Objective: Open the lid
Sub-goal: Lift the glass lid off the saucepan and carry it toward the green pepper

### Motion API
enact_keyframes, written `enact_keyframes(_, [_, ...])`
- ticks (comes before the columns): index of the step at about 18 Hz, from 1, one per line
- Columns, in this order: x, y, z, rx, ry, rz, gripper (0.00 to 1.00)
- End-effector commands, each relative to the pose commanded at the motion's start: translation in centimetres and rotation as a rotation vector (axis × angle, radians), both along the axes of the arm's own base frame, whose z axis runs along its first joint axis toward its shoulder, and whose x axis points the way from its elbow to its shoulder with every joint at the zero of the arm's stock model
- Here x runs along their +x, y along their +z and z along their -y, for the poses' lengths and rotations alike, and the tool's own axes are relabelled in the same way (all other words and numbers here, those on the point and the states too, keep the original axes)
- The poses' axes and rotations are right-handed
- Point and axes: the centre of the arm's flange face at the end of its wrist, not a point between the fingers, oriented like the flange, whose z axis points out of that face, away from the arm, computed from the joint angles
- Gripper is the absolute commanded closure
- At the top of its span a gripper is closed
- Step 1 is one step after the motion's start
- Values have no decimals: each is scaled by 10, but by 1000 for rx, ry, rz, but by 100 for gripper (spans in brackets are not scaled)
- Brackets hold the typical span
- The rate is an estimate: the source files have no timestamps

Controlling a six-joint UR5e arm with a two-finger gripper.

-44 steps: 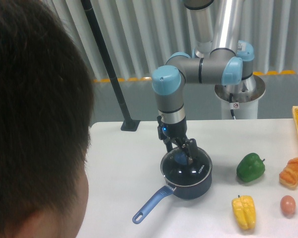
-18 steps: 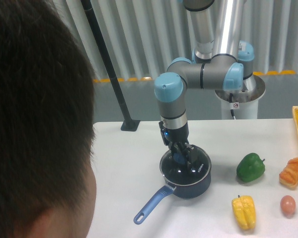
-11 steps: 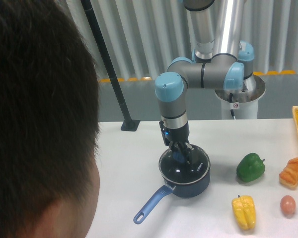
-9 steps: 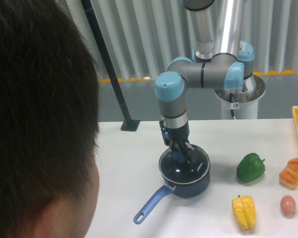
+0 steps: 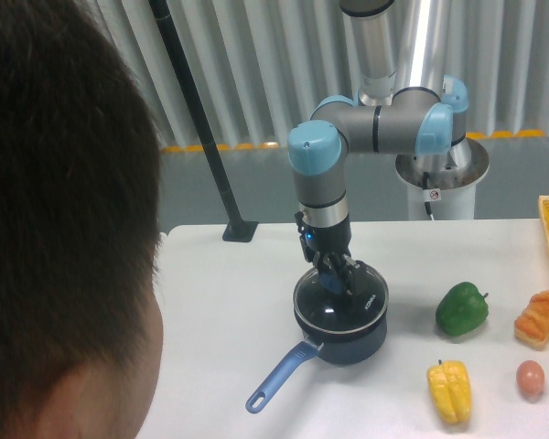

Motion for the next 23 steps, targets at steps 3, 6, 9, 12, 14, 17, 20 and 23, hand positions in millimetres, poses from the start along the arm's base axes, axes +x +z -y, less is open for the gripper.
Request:
enact_keyframes(3, [-10,11,8,6,-35,-10,63])
enact_keyframes(6, [-17,17,13,12,-42,-17,63])
enact_keyframes(9, [-24,18,15,8,-72,-23,63])
enact_keyframes(12, [-34,27,23,15,-96,-34,63])
enact_keyframes(14, [-45,29,30,-2,-139,-33,63])
enact_keyframes(17, [-55,32,36,-7,-176,-37,63])
enact_keyframes(20, [-62,31,39,-10,-173,-36,63])
enact_keyframes(23, [-79,35,51,-34,-254,-38,63])
